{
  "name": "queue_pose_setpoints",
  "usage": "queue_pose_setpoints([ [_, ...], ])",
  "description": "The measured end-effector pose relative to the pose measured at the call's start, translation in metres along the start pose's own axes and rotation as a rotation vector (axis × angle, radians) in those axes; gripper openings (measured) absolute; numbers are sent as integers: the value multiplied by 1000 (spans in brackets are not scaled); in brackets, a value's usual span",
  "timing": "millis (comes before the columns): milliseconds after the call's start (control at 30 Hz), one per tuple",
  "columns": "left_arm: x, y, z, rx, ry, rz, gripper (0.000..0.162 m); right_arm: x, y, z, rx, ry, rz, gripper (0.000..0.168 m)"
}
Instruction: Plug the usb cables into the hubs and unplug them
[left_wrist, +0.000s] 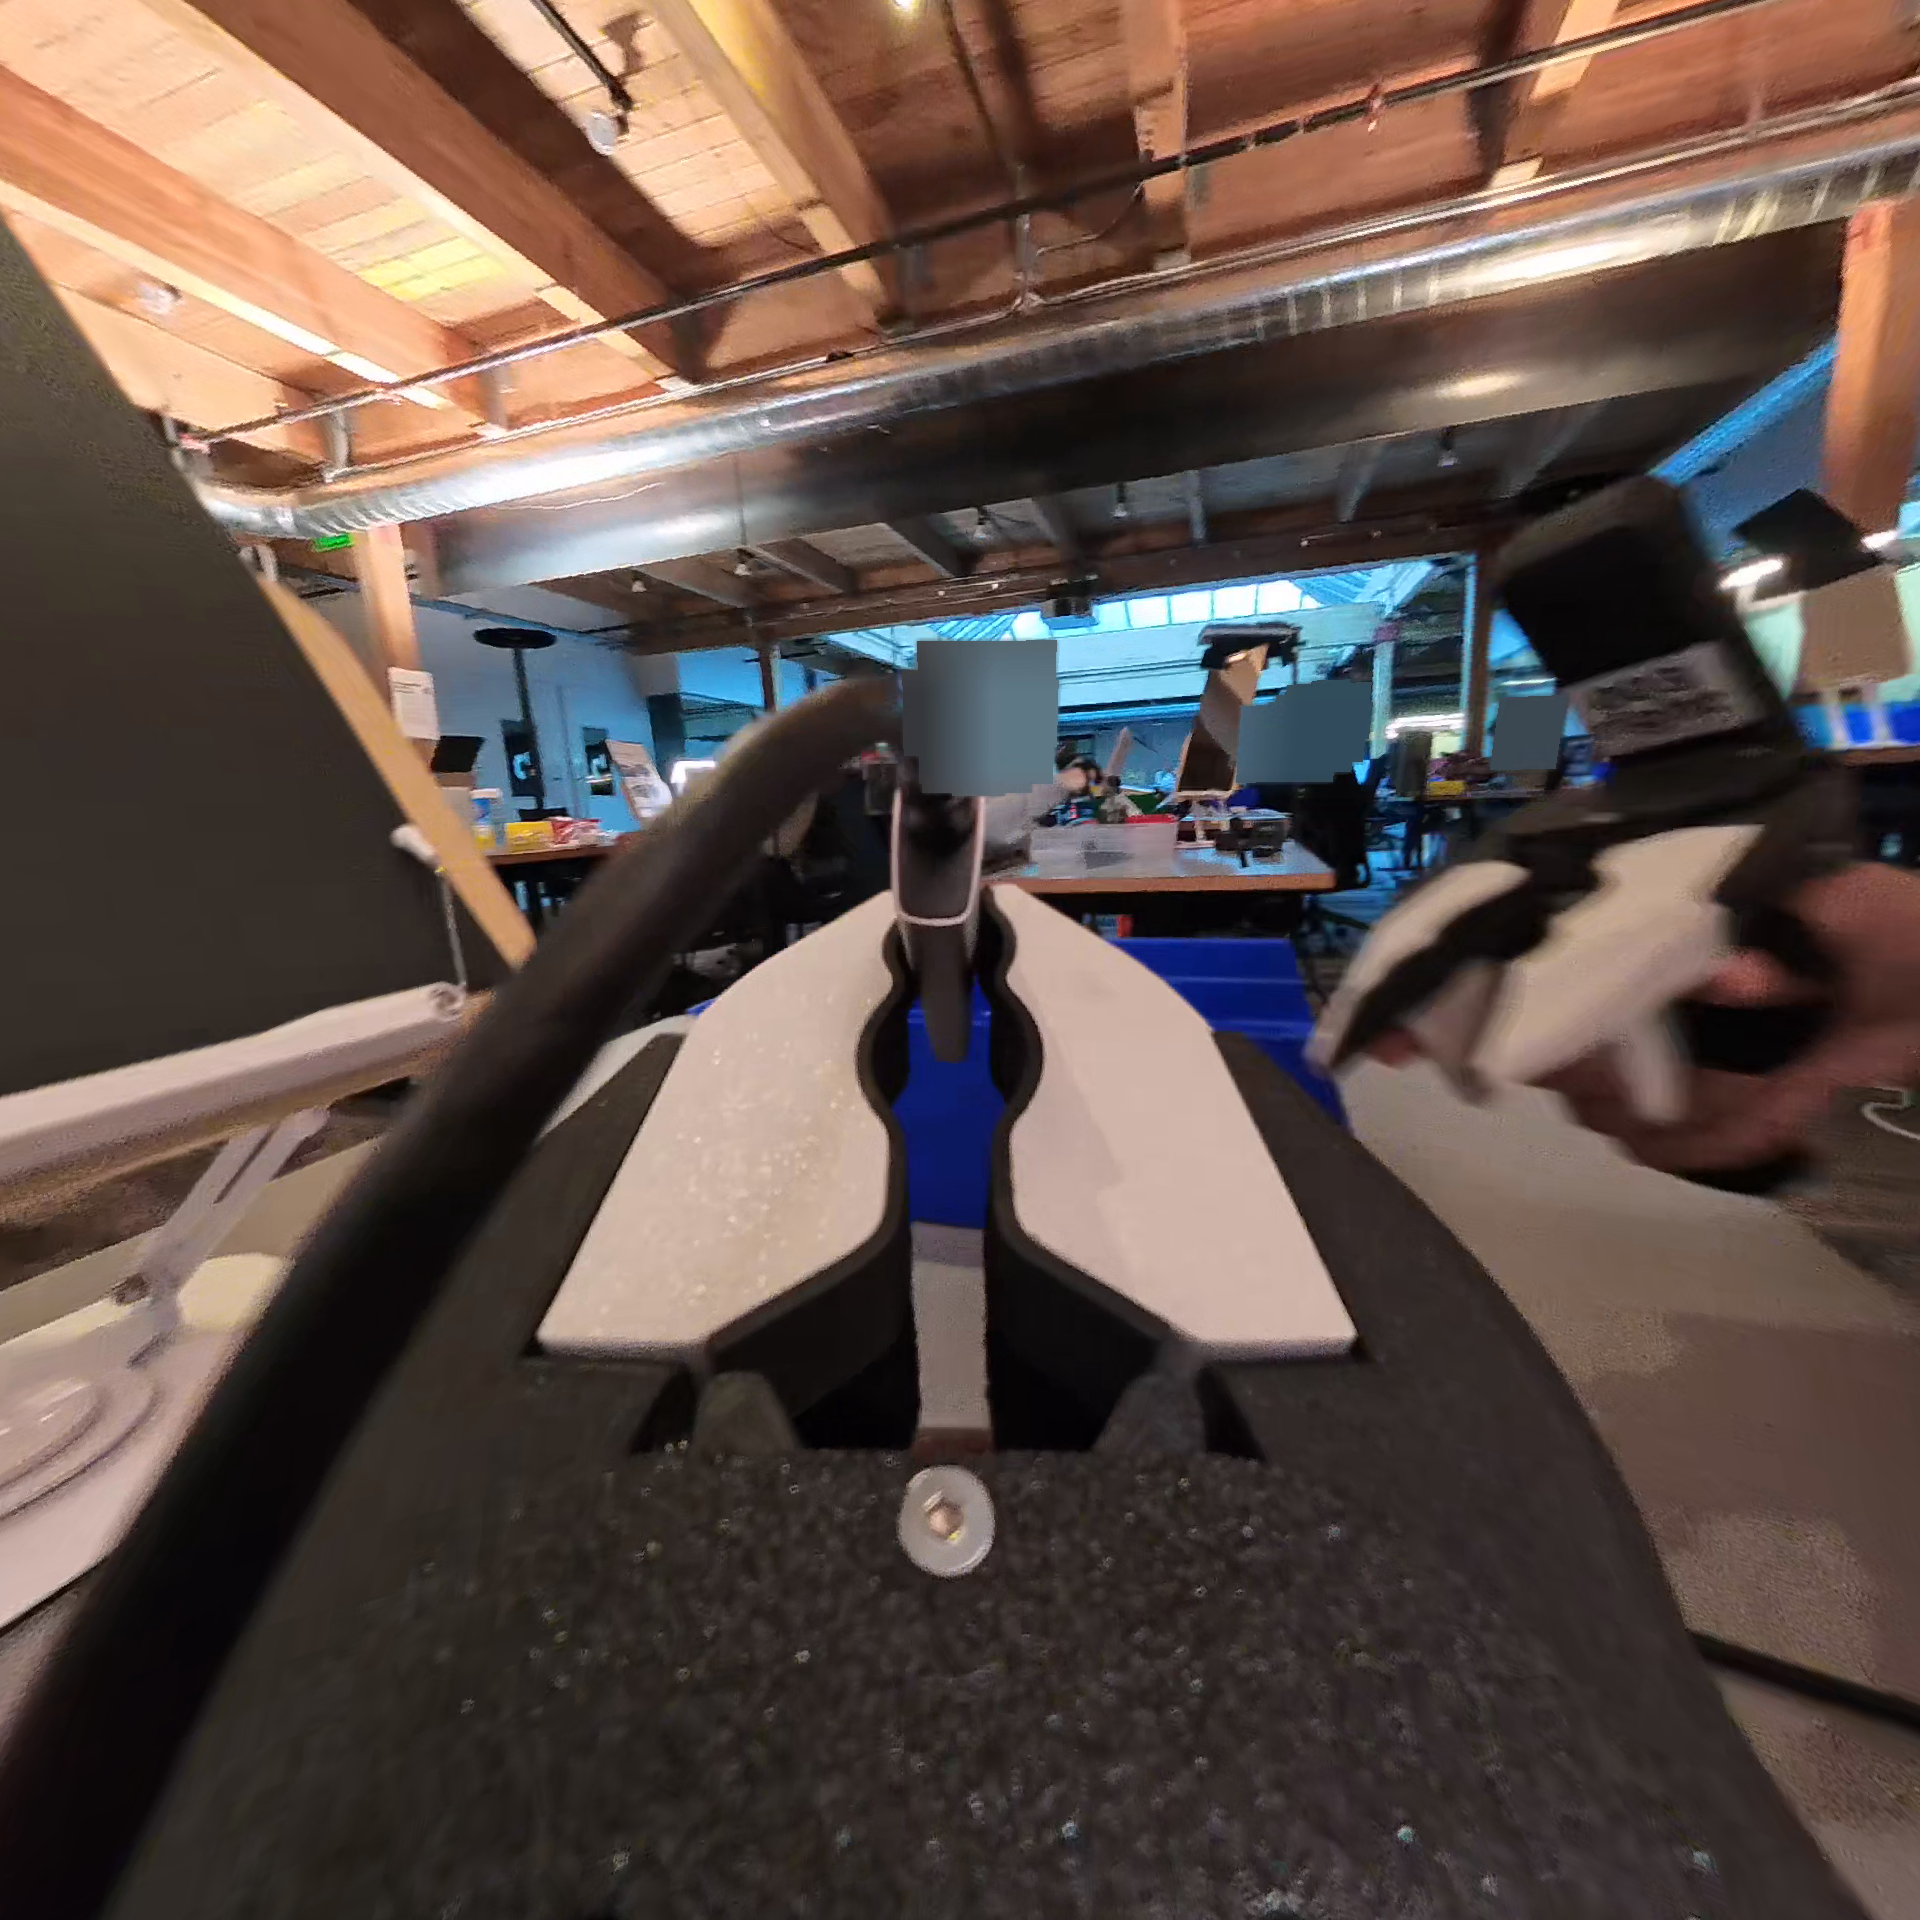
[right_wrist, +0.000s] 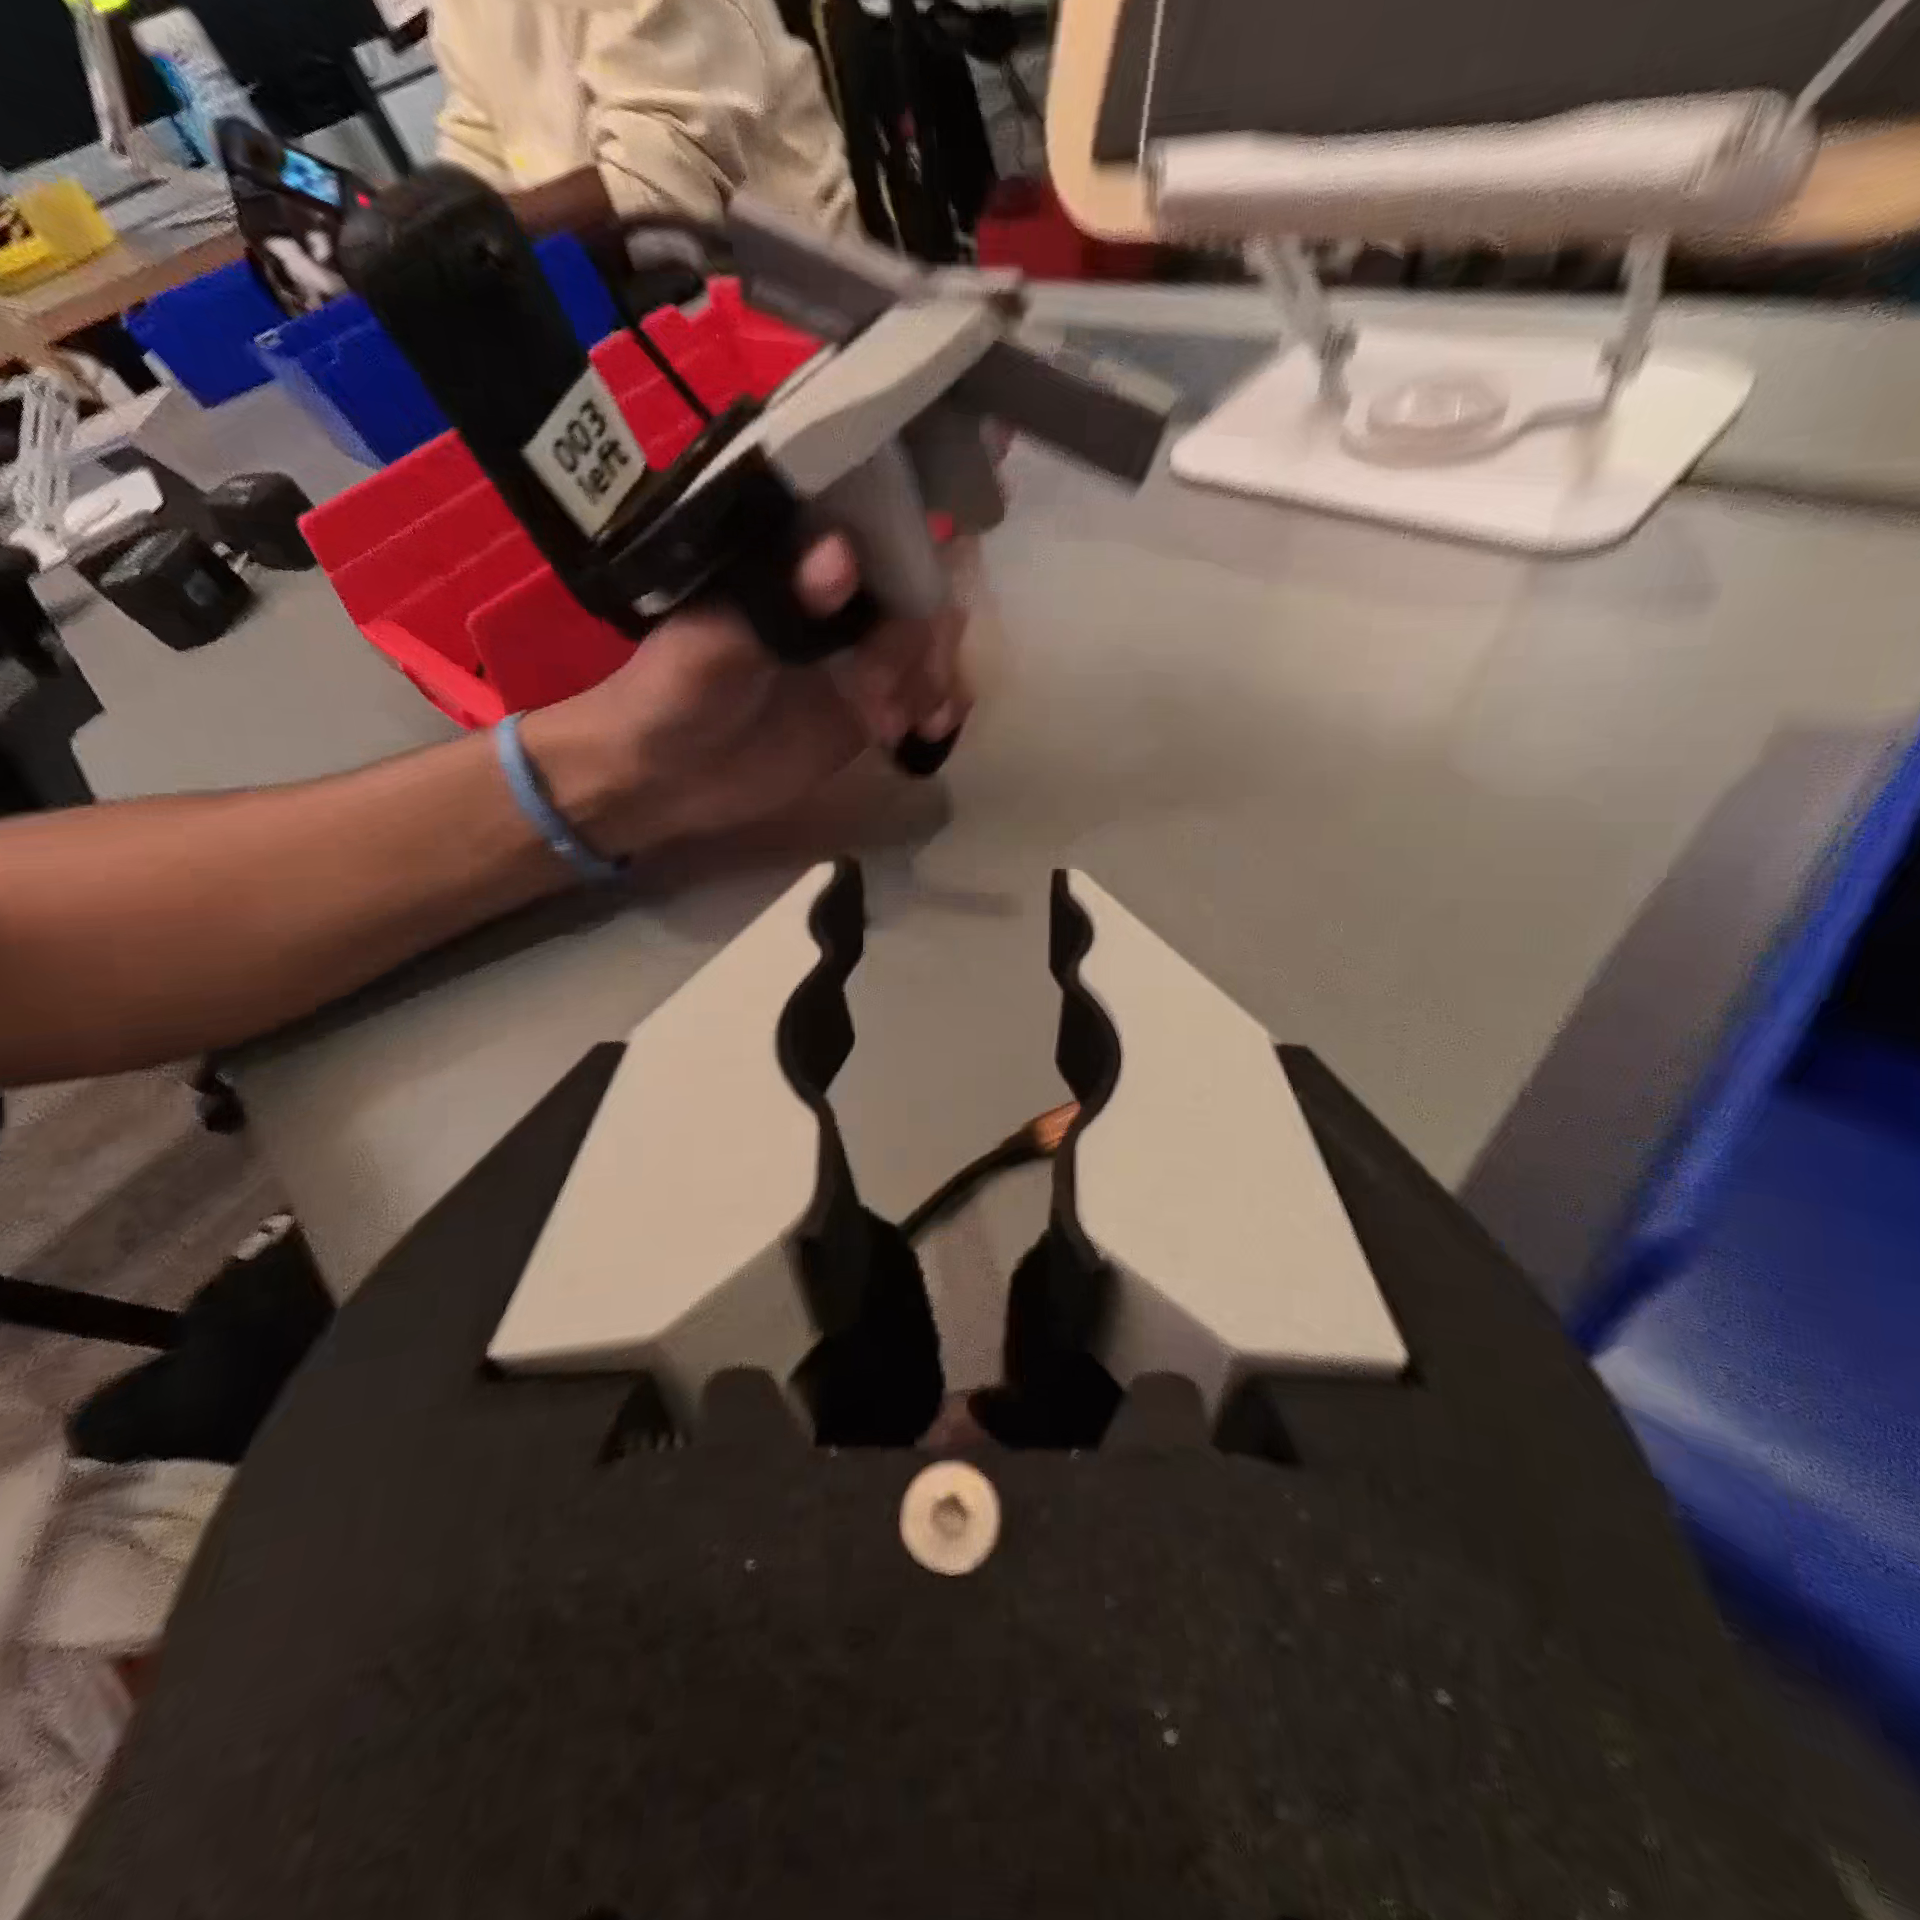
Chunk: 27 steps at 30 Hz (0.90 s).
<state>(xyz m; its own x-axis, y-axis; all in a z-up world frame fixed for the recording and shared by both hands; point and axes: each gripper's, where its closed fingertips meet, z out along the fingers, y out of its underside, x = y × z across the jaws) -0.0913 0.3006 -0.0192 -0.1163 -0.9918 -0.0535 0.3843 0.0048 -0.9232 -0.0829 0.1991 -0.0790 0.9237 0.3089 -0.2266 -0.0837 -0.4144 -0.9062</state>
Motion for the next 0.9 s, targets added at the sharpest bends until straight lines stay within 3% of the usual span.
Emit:
queue_pose_setpoints([
  [67,-7,12,1,-20,1,7,10,-5,34,8,-87,111,-15,30],
  [133,-7,21,1,-45,9,28,10,26,59,1,-148,366,-46,29],
  [267,1,31,-2,-73,24,37,9,25,95,12,-225,390,161,29],
  [533,12,31,0,-67,60,6,9,27,109,33,-335,583,49,19],
  [800,17,31,0,-65,89,10,9,30,102,28,-358,436,-80,5],
  [900,21,32,0,-74,104,30,9,31,76,18,-293,335,-50,5],
])
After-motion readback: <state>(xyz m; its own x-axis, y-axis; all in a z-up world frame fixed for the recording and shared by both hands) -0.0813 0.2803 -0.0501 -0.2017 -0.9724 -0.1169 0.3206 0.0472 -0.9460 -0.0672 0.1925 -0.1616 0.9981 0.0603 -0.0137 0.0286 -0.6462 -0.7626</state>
